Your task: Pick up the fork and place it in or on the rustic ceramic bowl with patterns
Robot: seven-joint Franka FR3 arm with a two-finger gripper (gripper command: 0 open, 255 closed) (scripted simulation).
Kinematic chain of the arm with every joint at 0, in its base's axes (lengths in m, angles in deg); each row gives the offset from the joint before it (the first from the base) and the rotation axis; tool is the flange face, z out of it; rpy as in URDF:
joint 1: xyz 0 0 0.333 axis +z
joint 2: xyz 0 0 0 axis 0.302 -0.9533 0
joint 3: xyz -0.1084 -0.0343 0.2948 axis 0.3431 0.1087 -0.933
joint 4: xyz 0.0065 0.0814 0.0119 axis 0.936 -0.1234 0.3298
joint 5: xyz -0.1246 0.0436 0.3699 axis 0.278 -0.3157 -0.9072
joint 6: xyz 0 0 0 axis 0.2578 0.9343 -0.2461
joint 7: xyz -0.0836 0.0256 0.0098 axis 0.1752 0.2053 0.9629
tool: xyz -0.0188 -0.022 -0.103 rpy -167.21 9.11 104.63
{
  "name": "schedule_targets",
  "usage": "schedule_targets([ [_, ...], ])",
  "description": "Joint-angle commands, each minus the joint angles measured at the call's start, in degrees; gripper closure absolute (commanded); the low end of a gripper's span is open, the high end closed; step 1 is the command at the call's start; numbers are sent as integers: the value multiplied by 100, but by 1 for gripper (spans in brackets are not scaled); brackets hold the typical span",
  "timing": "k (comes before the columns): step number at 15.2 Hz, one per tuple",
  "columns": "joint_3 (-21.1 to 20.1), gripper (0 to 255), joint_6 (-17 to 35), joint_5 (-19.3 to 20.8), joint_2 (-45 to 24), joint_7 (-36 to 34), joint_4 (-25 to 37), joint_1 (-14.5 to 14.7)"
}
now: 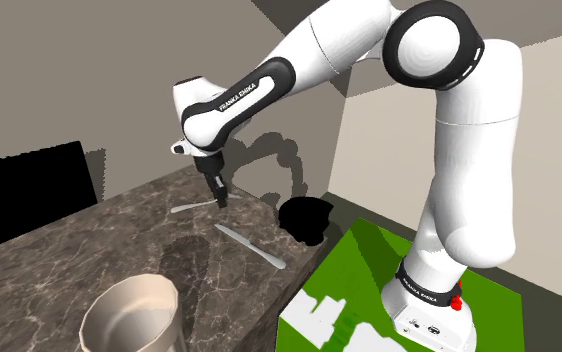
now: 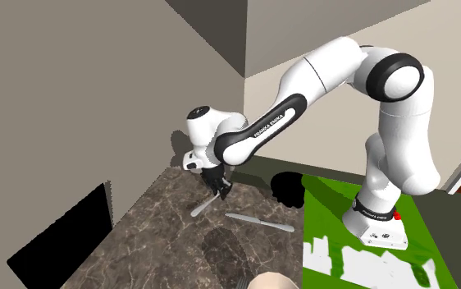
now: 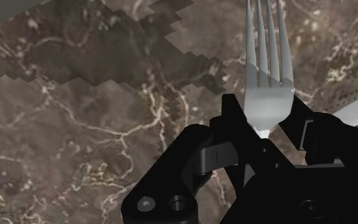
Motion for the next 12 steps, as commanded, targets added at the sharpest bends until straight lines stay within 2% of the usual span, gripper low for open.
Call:
schedule_targets([
  [1,-1,255,-136,-6,79,9,57,-2],
  [12,-9,255,-880,-35,439,45,443,-5],
])
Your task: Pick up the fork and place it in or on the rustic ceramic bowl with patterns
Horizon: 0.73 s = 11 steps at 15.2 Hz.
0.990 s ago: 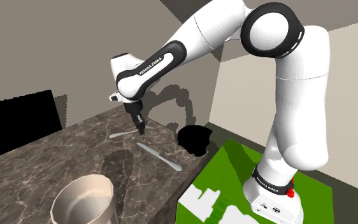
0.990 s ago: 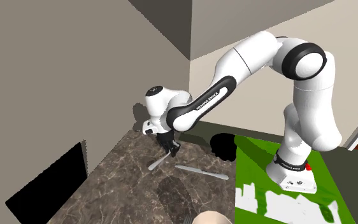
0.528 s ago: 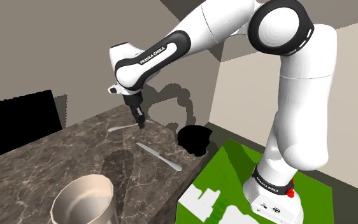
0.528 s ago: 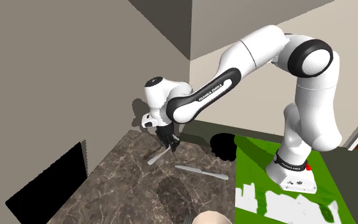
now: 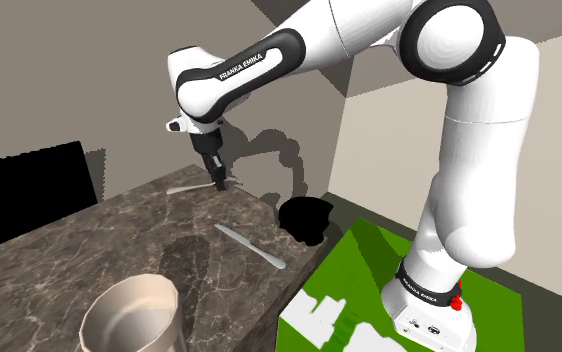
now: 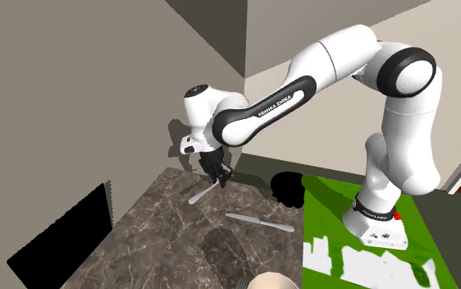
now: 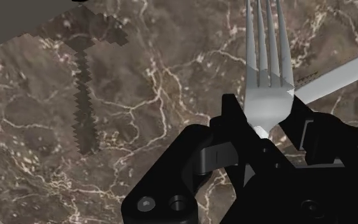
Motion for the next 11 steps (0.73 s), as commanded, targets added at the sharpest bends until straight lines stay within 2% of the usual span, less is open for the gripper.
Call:
schedule_targets([
  [1,3,255,-159,-4,70,16,88,-6],
  [11,-1,255,-868,-21,275,43,593,-5],
])
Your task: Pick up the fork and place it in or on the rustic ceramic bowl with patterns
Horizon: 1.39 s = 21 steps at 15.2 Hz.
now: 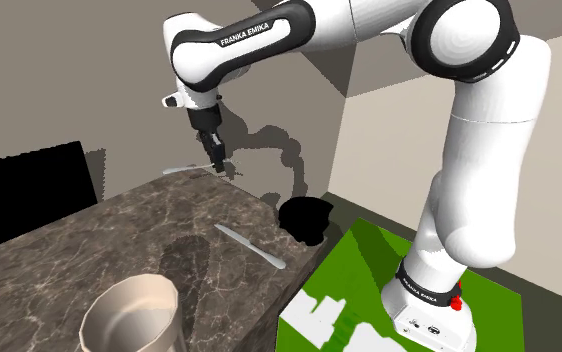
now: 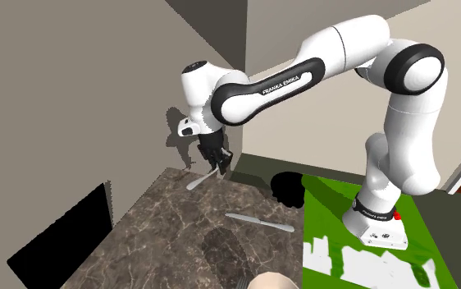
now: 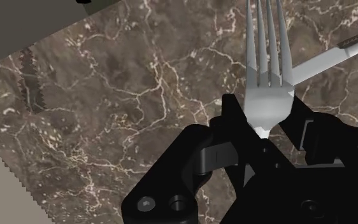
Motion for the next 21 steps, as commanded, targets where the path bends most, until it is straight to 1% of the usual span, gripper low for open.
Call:
schedule_targets([
  [1,-6,255,-148,-4,27,-7,119,8],
  [5,-7,255,-404,-7,68,1,335,9],
  [9,27,255,-66,-32,993,83,-925,-45],
  [13,76,255,151,-41,1881,176,-2026,-90],
  [17,139,255,254,-30,2770,275,-3014,-130],
  [21,213,255,235,7,3690,382,-3912,-178],
])
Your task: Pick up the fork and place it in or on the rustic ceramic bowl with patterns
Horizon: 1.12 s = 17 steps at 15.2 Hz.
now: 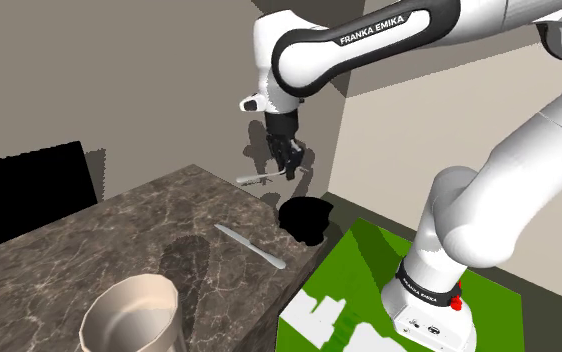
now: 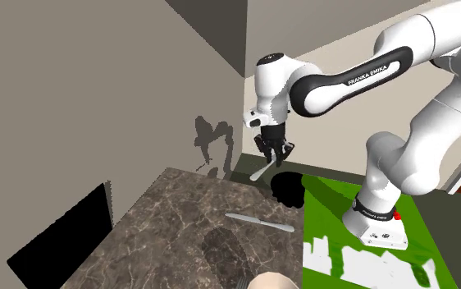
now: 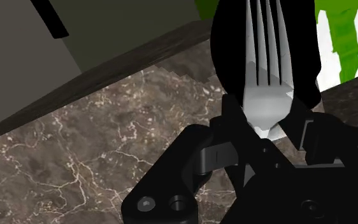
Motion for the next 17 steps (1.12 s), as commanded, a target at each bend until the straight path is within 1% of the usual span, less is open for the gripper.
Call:
schedule_targets([
  [1,30,255,-22,18,553,42,-527,-18],
  [4,99,255,-155,73,1295,131,-1133,-65],
  [5,136,255,-253,107,1676,179,-1413,-95],
  [14,149,255,528,129,1443,147,-1962,-101],
  [17,149,255,528,129,1444,146,-1962,-101],
])
